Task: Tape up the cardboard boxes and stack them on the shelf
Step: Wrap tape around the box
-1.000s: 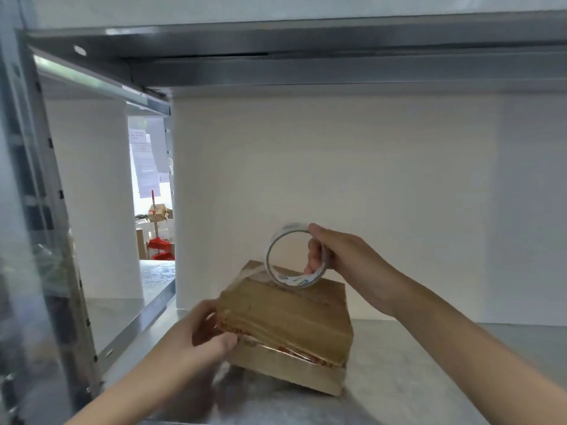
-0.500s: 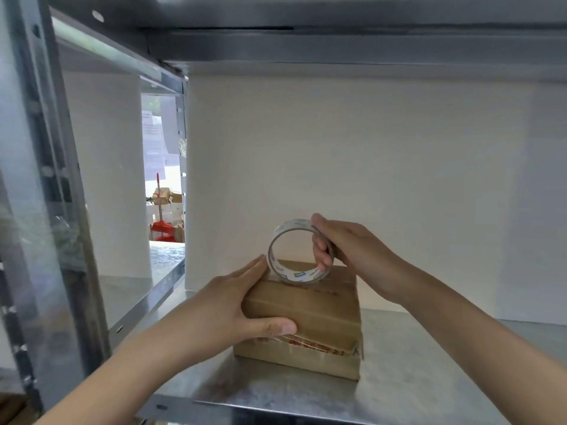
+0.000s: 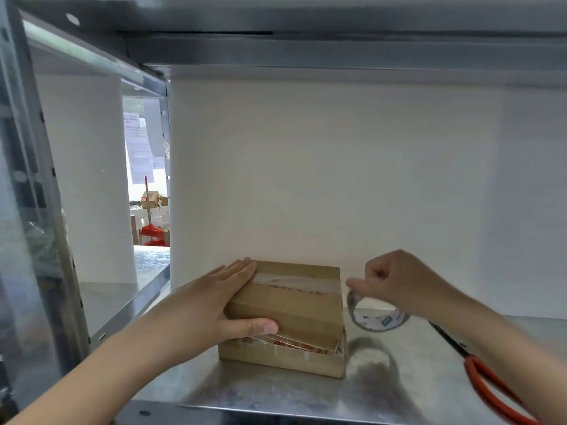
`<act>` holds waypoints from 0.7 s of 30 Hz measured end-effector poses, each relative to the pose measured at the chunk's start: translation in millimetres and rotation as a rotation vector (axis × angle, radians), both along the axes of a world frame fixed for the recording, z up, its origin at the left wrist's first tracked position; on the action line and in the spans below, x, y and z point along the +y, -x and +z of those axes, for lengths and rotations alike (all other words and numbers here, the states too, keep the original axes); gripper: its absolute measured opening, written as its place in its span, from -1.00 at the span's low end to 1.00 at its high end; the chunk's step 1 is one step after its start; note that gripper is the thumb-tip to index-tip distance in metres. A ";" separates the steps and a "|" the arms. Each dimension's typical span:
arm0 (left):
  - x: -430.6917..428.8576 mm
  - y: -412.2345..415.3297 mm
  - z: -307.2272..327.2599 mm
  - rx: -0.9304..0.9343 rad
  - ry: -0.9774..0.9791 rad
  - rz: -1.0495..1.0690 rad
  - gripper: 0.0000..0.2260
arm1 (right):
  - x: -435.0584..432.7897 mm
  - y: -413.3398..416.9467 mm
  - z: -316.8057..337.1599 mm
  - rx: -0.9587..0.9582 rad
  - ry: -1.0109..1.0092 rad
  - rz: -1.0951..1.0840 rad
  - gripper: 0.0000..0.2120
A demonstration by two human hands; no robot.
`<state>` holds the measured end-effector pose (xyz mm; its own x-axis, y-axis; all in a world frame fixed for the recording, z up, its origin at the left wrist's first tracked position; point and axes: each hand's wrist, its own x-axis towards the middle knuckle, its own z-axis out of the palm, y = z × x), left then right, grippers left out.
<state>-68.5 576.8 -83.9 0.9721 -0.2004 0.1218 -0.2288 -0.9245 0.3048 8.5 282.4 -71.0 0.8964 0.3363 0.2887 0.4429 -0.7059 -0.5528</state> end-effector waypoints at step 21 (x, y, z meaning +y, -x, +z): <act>-87.7 -72.7 20.7 0.170 -0.075 -0.425 -0.64 | -79.7 33.5 -25.5 0.068 -0.077 0.008 -0.50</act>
